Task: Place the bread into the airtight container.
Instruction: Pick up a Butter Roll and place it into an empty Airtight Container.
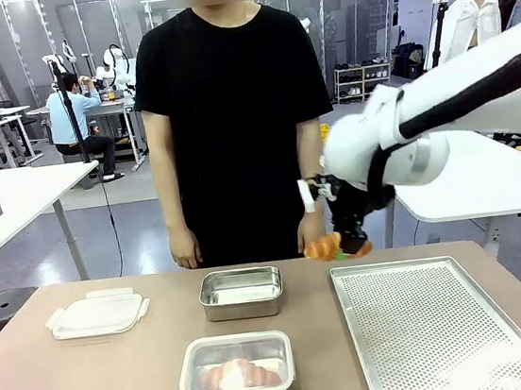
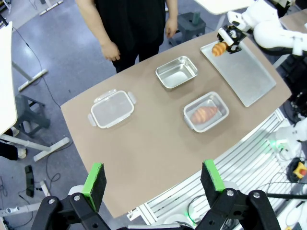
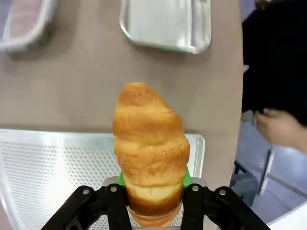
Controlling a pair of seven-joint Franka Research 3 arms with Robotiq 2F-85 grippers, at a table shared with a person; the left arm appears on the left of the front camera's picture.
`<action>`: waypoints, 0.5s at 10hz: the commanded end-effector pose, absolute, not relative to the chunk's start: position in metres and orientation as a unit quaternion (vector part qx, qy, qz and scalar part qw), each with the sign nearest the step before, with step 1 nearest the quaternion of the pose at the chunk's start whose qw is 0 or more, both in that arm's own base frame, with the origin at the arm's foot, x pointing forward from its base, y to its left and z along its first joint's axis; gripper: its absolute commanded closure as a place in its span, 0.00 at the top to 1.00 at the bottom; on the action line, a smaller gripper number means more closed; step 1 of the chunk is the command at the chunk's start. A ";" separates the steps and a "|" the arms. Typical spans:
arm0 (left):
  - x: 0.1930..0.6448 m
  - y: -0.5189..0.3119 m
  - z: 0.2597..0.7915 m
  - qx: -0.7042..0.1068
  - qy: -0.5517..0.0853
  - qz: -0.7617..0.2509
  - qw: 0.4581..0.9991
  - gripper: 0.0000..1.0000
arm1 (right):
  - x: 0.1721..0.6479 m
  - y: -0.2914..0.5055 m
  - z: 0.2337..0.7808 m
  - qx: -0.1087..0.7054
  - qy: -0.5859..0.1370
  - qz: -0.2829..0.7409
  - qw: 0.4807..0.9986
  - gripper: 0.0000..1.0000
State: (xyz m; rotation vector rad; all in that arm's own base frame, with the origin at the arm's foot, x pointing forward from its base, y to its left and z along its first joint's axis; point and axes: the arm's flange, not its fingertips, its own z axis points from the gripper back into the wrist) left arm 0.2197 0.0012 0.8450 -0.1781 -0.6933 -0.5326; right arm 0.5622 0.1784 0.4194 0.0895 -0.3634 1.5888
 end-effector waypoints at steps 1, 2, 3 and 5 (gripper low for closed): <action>0.219 0.001 0.847 -0.086 -0.334 -0.262 0.901 1.00 | 0.561 0.219 0.444 0.048 -0.127 0.705 0.696 0.42; 0.219 0.001 0.847 -0.086 -0.334 -0.262 0.901 1.00 | 0.561 0.250 0.451 0.058 -0.117 0.710 0.692 0.42; 0.219 0.001 0.847 -0.086 -0.334 -0.262 0.901 1.00 | 0.563 0.280 0.451 0.050 -0.101 0.709 0.696 0.42; 0.219 0.001 0.847 -0.086 -0.334 -0.262 0.901 1.00 | 0.572 0.336 0.443 0.039 -0.080 0.694 0.715 0.42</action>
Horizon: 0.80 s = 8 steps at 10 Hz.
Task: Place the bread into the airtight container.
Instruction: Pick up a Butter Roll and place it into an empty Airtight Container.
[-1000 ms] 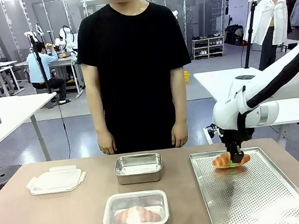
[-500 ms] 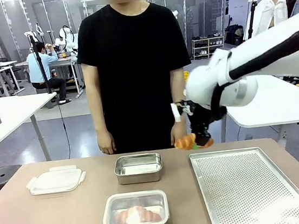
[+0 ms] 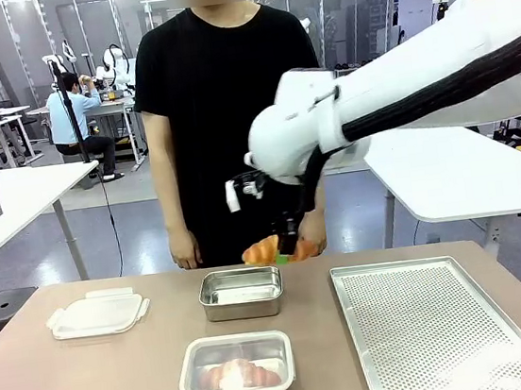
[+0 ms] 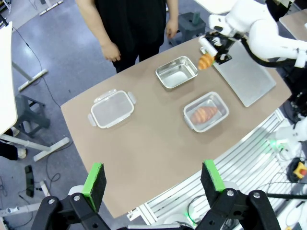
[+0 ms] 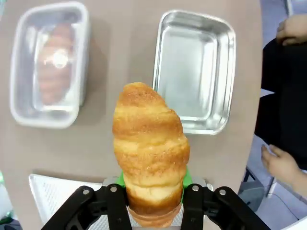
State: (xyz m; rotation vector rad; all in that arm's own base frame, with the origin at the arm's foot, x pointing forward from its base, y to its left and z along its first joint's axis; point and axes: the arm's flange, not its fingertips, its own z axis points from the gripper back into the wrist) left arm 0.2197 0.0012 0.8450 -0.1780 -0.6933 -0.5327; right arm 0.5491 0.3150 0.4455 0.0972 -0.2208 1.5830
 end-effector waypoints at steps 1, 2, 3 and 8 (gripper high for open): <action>0.219 0.001 0.847 -0.086 -0.334 -0.262 0.901 1.00 | 0.574 0.358 0.438 0.034 -0.069 0.683 0.726 0.42; 0.219 0.001 0.847 -0.086 -0.334 -0.262 0.901 1.00 | 0.580 0.378 0.431 0.034 -0.067 0.682 0.728 0.42; 0.219 0.001 0.847 -0.086 -0.334 -0.262 0.901 1.00 | 0.594 0.394 0.421 0.034 -0.064 0.671 0.738 0.42; 0.219 0.001 0.847 -0.086 -0.334 -0.262 0.901 1.00 | 0.630 0.423 0.368 0.039 -0.053 0.629 0.775 0.42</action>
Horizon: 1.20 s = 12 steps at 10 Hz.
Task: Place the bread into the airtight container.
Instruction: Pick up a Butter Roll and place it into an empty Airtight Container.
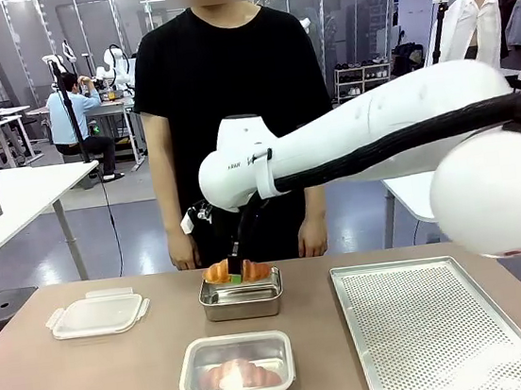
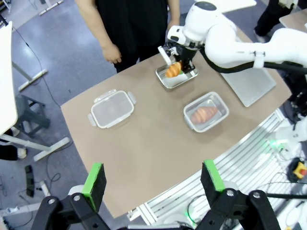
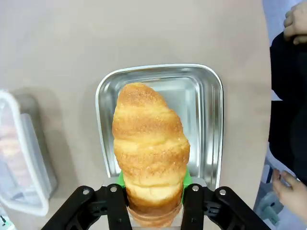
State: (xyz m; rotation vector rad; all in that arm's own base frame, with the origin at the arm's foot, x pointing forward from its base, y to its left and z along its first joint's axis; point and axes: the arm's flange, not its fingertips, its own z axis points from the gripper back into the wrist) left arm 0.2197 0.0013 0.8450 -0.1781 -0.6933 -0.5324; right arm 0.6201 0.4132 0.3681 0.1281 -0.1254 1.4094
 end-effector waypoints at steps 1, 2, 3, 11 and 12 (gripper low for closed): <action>0.219 0.001 0.847 -0.086 -0.334 -0.262 0.901 1.00 | 0.634 0.421 0.362 0.047 -0.051 0.621 0.781 0.42; 0.219 0.001 0.847 -0.086 -0.334 -0.262 0.901 1.00 | 0.634 0.422 0.359 0.055 -0.053 0.619 0.782 0.42; 0.219 0.001 0.847 -0.086 -0.334 -0.262 0.901 1.00 | 0.633 0.423 0.357 0.054 -0.049 0.622 0.780 0.42; 0.219 0.001 0.847 -0.086 -0.334 -0.262 0.901 1.00 | 0.628 0.413 0.357 0.042 -0.050 0.632 0.773 1.00; 0.219 0.001 0.847 -0.086 -0.334 -0.262 0.901 1.00 | 0.626 0.407 0.355 0.048 -0.051 0.639 0.766 1.00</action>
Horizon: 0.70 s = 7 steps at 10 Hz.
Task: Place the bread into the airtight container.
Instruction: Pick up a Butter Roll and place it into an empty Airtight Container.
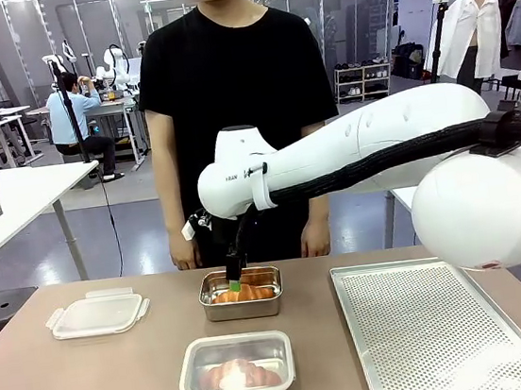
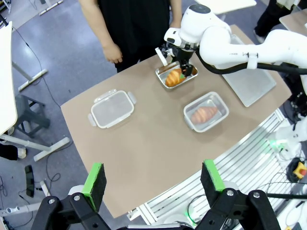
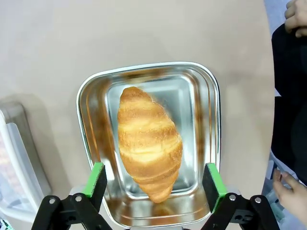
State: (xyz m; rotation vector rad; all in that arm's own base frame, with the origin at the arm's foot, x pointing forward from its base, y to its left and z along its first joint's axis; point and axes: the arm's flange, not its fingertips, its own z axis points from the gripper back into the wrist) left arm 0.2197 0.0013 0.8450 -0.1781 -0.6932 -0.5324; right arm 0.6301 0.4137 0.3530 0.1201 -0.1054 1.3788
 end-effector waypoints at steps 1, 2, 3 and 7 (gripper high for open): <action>0.219 0.001 0.847 -0.086 -0.334 -0.262 0.901 1.00 | 0.629 0.416 0.353 0.056 -0.049 0.636 0.768 1.00; 0.219 0.001 0.847 -0.086 -0.334 -0.262 0.901 1.00 | 0.629 0.416 0.353 0.056 -0.049 0.636 0.768 1.00; 0.219 0.001 0.847 -0.086 -0.334 -0.262 0.901 1.00 | 0.629 0.416 0.353 0.056 -0.049 0.636 0.768 1.00; 0.219 0.001 0.847 -0.086 -0.334 -0.262 0.901 1.00 | 0.629 0.416 0.353 0.056 -0.049 0.636 0.768 1.00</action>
